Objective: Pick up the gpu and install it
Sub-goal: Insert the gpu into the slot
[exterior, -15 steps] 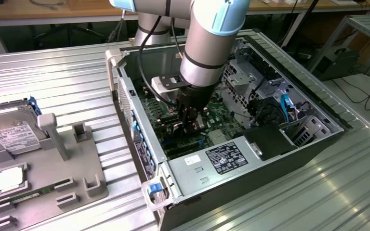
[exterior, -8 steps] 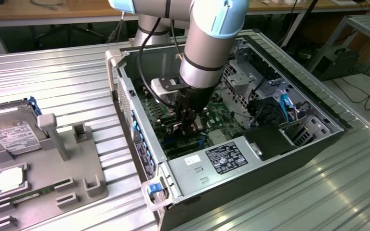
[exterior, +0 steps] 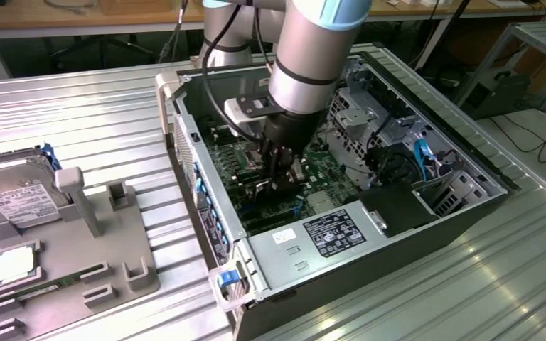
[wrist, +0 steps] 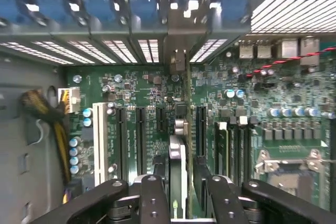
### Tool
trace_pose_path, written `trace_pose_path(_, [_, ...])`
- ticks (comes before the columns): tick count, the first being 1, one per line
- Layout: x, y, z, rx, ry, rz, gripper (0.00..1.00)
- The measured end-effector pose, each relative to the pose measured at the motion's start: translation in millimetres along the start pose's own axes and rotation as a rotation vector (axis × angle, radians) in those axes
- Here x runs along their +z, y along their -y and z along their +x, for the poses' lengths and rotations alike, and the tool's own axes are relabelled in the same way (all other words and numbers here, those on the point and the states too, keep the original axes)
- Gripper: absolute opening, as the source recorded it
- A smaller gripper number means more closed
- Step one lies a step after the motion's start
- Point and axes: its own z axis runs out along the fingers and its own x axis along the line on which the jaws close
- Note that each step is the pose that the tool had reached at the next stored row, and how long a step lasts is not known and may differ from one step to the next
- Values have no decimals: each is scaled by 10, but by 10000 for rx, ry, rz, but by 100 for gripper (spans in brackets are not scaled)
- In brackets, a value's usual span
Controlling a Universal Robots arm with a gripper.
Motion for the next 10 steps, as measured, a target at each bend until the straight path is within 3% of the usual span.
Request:
trace_pose_path(5, [-205, -11, -4, 2, -10, -2, 35])
trace_pose_path(8, [-225, -12, -5, 2, -9, -1, 34])
trace_pose_path(9, [-225, -12, -5, 2, -10, 0, 27])
trace_pose_path(10, [-225, -12, -5, 2, -10, 0, 27])
